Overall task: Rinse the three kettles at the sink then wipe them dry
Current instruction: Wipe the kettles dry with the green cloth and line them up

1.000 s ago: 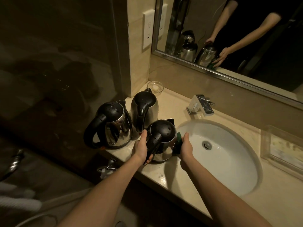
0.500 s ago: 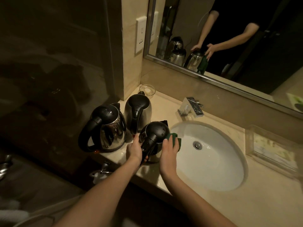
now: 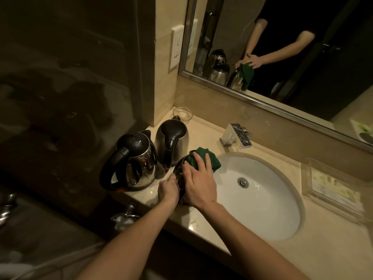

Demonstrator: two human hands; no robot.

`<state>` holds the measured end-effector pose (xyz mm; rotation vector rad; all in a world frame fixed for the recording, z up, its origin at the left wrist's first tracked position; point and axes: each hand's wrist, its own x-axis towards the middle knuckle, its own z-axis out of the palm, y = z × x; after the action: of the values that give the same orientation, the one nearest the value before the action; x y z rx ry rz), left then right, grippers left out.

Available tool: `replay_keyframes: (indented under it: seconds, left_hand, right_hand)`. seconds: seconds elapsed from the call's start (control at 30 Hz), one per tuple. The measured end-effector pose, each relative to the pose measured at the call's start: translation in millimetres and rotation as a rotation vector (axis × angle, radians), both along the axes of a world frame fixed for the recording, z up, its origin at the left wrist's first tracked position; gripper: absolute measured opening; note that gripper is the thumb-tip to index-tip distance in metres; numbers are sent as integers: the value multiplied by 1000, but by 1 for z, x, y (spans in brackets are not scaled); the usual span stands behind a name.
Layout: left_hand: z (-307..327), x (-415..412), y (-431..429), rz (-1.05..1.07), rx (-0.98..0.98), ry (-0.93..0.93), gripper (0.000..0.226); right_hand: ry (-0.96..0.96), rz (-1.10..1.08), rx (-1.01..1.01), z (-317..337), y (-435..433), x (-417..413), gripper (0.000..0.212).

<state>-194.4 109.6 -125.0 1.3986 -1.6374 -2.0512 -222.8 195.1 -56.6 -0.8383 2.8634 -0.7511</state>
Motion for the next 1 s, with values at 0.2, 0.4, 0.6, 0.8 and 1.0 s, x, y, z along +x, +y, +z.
replay_keyframes:
  seconds: [0.2,0.4,0.6,0.8,1.0]
  left_hand:
    - [8,2,3,23,5,-118,49]
    - [14,3,6,-11,-3,-156,53]
    - [20,5,6,-7,33,-175,53]
    - [25,7,8,16,29,-184,51]
    - [23,4,8,33,9,-148,58]
  right_hand:
    - [-92,-218,-210,-19,14,-4,59]
    - [-229,-393,-451,-33,14,-8,59]
    - [-750,-635,-654,-54,38,-23,63]
    - [-490,-455,-547,-35,24,-2,52]
    - [-244,-212,-457,-45,32,45,72]
